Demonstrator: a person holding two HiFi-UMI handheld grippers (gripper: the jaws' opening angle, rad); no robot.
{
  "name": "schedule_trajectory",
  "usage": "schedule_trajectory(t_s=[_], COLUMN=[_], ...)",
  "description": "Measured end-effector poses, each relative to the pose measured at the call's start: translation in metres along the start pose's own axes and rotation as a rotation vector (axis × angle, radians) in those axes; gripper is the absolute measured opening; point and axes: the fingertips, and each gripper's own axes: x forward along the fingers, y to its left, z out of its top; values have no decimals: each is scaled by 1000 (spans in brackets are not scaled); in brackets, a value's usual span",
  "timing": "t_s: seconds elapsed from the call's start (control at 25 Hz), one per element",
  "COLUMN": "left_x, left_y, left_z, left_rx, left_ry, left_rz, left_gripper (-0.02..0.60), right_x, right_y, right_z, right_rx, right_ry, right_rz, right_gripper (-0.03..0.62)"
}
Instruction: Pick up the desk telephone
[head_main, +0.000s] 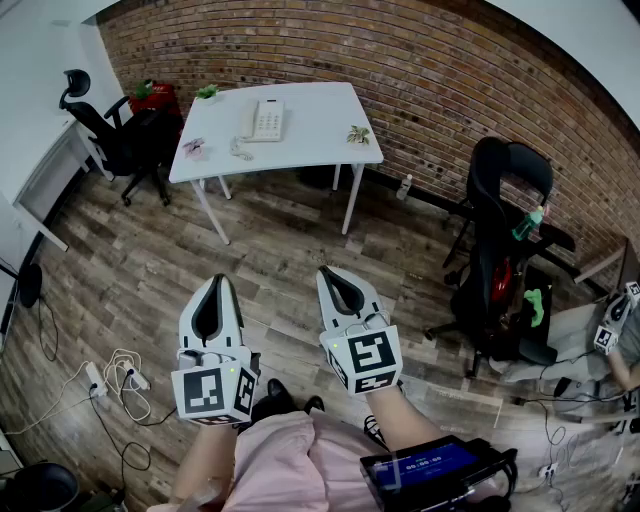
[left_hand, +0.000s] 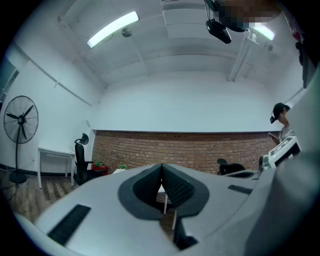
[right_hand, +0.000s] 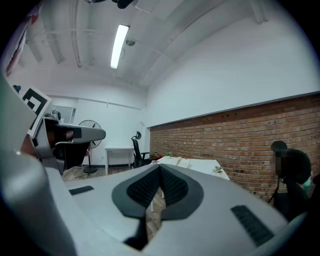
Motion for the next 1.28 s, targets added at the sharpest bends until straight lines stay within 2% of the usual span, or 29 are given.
schedule_trajectory(t_s=[0.24,0.48,0.68,0.72,0.76,0.8,0.84,0.96,1.28], left_x=[-10,-12,5,12,21,31,41,75,171], left_y=[-2,12,23,26,30,35,40,57,116], left_z=[-3,-2,3,1,-2,-5,-9,-17,-25], left_rx=[1,-5,-3,-9,-16,-24,-30,-30,-5], left_ry=[11,20,-33,-35,-30,-23,-14,1,25], left_rz=[1,41,50,43,38,34,30,18,16], left_gripper=[11,11,14,61,151,208,232,258,258], right_x=[-8,3,21,29,37,47,58,93,191], right_y=[1,-6,-15,-16,-18,-20,-22,-33,-63], right_z=[-6,-2,6,6,6,4,2,-5,-15], right_rx=[-2,-22,-8,-4,-1,0,0,-1,20], right_ry=[19,3,-44,-50,-50,-43,-32,0,70], right_rz=[2,-30,-46,-43,-38,-36,-36,-50,-107], right_gripper=[0,0,3,28,99,148,181,201,190])
